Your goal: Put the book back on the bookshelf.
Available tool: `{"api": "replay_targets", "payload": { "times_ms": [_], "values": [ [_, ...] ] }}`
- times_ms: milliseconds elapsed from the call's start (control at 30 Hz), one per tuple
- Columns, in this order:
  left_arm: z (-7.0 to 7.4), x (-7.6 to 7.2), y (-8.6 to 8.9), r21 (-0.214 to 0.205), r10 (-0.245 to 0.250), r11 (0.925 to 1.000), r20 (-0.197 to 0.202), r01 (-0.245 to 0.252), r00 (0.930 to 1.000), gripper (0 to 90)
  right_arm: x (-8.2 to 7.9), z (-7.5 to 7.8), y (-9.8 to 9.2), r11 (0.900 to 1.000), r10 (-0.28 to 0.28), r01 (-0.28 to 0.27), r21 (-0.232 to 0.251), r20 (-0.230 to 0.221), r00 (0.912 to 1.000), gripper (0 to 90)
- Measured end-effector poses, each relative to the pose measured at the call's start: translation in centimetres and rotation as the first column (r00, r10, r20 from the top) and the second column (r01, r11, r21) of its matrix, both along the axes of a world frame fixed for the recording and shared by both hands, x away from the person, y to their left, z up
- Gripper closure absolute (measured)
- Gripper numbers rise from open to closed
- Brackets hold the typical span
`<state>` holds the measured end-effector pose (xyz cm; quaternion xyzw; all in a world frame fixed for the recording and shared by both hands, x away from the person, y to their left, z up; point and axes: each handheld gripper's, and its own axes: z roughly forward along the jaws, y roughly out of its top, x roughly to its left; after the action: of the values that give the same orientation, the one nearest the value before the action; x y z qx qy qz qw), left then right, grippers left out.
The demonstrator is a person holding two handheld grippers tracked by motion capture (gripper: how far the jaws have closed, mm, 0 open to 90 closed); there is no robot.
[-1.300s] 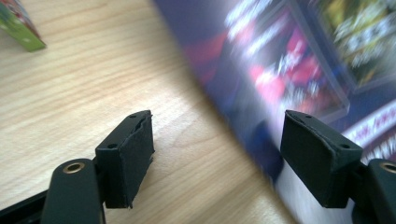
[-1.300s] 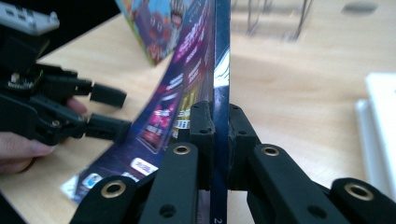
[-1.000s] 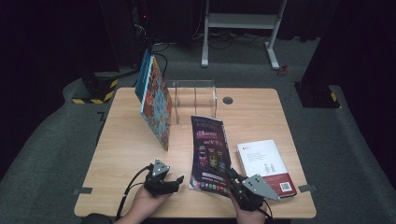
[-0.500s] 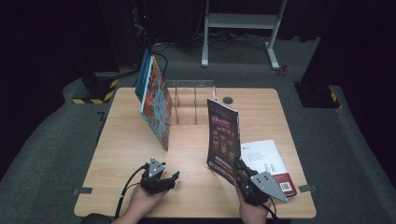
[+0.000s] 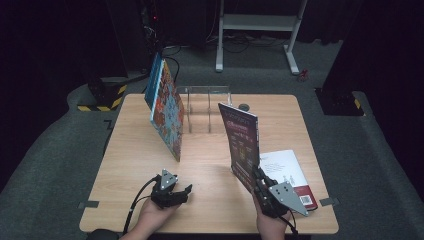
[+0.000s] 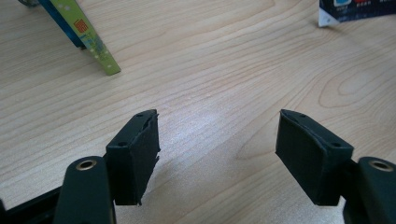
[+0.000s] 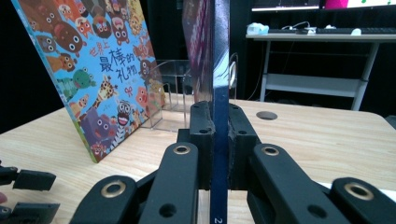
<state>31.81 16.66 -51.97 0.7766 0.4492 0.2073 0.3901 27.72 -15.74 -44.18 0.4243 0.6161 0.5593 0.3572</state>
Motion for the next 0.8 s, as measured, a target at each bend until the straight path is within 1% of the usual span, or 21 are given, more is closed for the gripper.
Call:
{"api": "replay_targets", "payload": {
  "times_ms": [100,133,300,433,533,667,700,767,800],
  "values": [
    [0.0,-0.1,-0.1,0.005,-0.007,1.0000,0.002,0.007,1.0000,30.4,0.0,0.0,0.1,1.0000,-0.001,0.001,-0.003,0.007,1.0000,84.1],
    [0.0,-0.1,-0.2,0.000,-0.006,1.0000,-0.004,0.006,1.0000,30.4,0.1,0.0,0.1,1.0000,0.000,0.000,-0.002,0.008,1.0000,84.1],
    [0.0,0.0,-0.3,0.010,-0.009,0.9999,-0.012,0.010,0.9999,30.4,0.1,-0.1,0.2,1.0000,0.001,-0.001,-0.009,0.012,0.9999,84.1],
    [0.2,-0.1,-0.4,-0.004,-0.012,0.9999,-0.012,0.012,0.9998,30.2,0.1,-0.2,0.2,1.0000,-0.003,0.003,-0.002,0.015,0.9999,84.1],
    [0.3,-0.2,-0.3,-0.019,-0.016,0.9997,-0.010,0.016,0.9998,30.1,0.2,-0.4,0.4,1.0000,-0.009,0.009,0.002,0.033,0.9994,84.1],
    [0.5,-0.3,-0.2,-0.019,-0.019,0.9996,-0.005,0.019,0.9998,29.2,0.7,-0.7,1.0,0.9999,-0.005,0.005,0.014,0.045,0.9990,84.1],
    [0.5,-0.3,-0.2,-0.025,-0.017,0.9995,-0.004,0.017,0.9998,29.0,1.0,-0.8,1.2,0.9999,-0.002,0.001,0.016,0.047,0.9989,84.1],
    [0.6,-0.3,-0.2,-0.031,-0.015,0.9994,0.000,0.015,0.9999,28.7,1.4,-1.1,1.7,0.9999,0.003,-0.004,0.011,0.051,0.9987,84.1],
    [0.6,-0.3,-0.1,-0.027,-0.017,0.9995,0.003,0.017,0.9998,28.7,1.7,-1.3,1.9,0.9999,0.006,-0.006,0.009,0.057,0.9984,84.1]
  ]
}}
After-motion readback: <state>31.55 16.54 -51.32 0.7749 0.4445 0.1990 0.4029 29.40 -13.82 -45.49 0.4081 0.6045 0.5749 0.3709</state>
